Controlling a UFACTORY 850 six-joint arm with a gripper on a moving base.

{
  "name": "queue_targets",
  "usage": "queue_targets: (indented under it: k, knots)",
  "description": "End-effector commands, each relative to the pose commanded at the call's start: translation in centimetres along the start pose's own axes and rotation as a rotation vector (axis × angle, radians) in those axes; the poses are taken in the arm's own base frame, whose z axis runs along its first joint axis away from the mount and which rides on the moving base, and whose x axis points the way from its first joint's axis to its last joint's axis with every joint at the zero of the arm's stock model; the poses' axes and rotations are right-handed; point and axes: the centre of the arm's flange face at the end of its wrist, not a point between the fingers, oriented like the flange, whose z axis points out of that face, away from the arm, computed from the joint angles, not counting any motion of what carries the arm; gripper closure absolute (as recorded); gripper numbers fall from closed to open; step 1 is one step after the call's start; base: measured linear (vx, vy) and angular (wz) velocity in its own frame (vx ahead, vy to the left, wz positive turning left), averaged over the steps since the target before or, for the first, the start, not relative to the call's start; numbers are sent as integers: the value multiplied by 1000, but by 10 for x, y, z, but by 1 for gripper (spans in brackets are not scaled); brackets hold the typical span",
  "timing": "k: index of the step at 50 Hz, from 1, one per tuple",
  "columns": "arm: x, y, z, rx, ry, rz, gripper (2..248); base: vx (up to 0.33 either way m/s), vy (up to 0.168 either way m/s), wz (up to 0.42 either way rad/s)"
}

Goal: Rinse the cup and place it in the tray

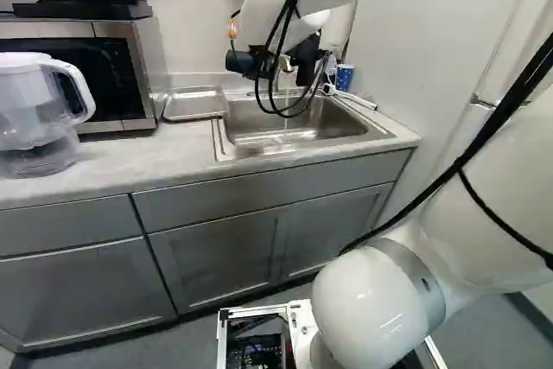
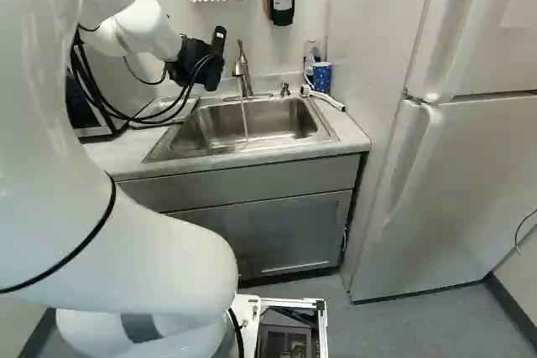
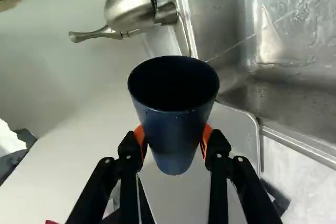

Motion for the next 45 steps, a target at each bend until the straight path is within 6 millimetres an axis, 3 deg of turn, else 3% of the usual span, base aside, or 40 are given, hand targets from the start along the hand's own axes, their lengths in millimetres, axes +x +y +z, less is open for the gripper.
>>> queue_targets:
  k: [15,45]
  knots:
    - [0,0,0,0,0,-24,129,0,0,0]
    - [0,0,0,0,0,-327,129,0,0,0]
